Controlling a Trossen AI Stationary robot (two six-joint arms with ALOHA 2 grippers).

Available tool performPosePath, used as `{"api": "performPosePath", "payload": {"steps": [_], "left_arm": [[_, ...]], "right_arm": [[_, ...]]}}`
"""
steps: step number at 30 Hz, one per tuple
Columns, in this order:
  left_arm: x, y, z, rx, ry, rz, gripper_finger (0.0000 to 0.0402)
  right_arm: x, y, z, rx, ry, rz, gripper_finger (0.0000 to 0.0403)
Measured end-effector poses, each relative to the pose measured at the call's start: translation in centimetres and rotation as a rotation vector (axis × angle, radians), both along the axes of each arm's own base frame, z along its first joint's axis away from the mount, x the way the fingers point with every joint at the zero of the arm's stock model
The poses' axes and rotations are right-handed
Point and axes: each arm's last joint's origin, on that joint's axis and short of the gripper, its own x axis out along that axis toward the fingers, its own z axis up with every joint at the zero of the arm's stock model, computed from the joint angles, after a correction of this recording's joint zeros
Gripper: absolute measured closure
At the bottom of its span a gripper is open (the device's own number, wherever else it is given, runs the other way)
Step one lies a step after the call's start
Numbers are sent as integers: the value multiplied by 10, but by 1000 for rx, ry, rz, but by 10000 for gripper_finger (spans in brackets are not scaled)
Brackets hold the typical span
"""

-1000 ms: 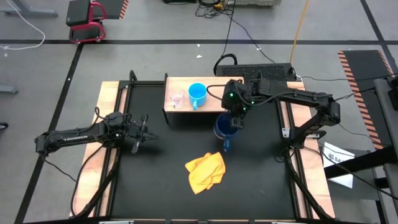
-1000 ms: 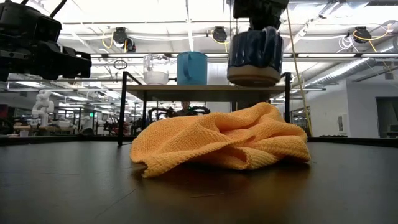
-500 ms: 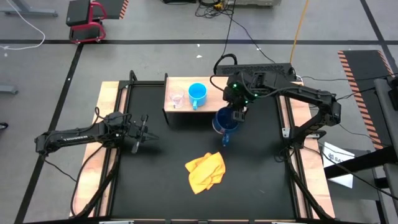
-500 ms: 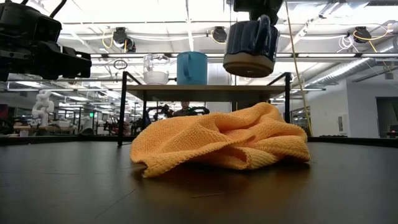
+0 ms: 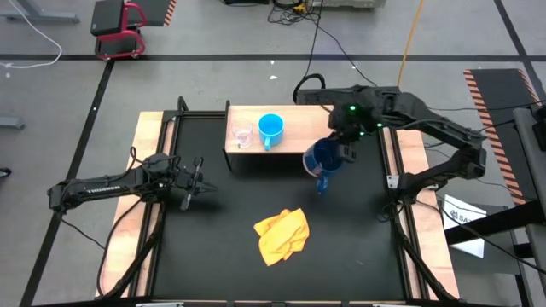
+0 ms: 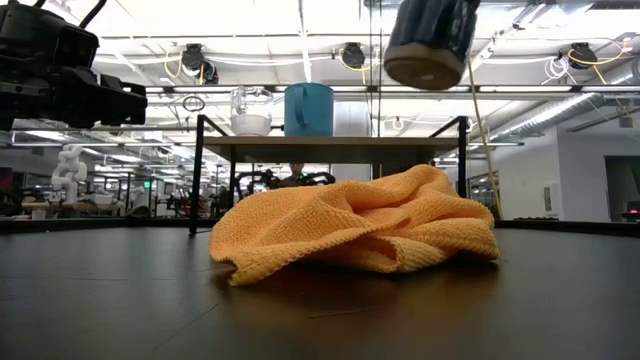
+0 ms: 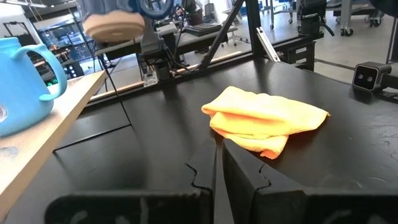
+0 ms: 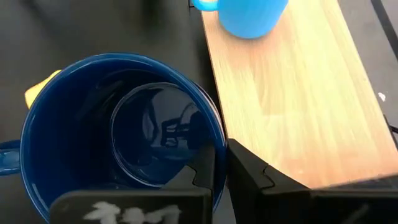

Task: Stack small to large cups/mugs on shelf
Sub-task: Put the dark blue mug on the shelf

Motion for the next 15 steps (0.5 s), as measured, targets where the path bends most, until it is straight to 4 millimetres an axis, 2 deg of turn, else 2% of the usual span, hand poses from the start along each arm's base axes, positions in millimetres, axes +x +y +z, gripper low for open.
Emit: {"api": "performPosePath", "payload": {"steps": [5,11,15], "left_arm": [[0,0,-1,-2,8,0,371],[0,0,-1,-3,9,0,371],[0,0,-1,-3,8,0,371]], "right_arm": [[-18,6,11,-17,-30,-6,387],[-22,6,13,-50,-29,-46,387],[-20,0,13,-83,-63,-55,387]]}}
